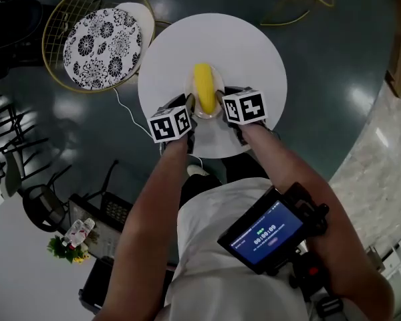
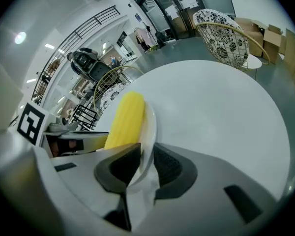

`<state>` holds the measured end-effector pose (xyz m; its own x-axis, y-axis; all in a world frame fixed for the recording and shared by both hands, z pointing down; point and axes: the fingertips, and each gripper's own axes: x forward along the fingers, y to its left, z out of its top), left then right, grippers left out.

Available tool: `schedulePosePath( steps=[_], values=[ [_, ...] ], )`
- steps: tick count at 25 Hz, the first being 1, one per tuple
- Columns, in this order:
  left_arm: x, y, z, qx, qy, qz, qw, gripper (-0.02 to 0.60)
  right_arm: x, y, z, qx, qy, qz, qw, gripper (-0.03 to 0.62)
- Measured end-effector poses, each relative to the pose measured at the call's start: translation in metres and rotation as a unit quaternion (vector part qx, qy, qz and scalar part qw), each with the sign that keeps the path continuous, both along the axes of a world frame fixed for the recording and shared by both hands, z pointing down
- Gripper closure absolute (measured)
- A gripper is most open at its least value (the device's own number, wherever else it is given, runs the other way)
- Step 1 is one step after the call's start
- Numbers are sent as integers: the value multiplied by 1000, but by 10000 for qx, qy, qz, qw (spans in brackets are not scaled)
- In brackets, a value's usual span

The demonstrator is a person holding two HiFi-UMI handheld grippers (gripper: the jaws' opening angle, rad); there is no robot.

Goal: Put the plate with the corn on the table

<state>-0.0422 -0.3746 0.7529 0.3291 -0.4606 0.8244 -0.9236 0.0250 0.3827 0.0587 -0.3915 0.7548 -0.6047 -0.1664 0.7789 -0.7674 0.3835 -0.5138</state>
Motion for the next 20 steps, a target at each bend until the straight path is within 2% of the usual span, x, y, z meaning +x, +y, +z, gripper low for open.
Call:
schedulePosePath(
  steps=[5, 15, 19, 20],
  values=[
    [-10, 3, -5, 57, -13, -136, 9999, 458, 3, -1, -4, 210, -20, 198, 9996, 528],
    [-14, 29, -20, 176, 237, 53, 9995, 457, 34, -7, -14, 573, -14, 930, 9940, 530],
    [-17, 48, -31, 209, 322, 114, 9992, 460, 40, 6, -25, 663, 5, 914, 9936, 535],
    [-17, 53, -34, 234, 338, 132, 9991, 461, 41, 9, -30, 716, 21, 899, 9934, 586]
  ],
)
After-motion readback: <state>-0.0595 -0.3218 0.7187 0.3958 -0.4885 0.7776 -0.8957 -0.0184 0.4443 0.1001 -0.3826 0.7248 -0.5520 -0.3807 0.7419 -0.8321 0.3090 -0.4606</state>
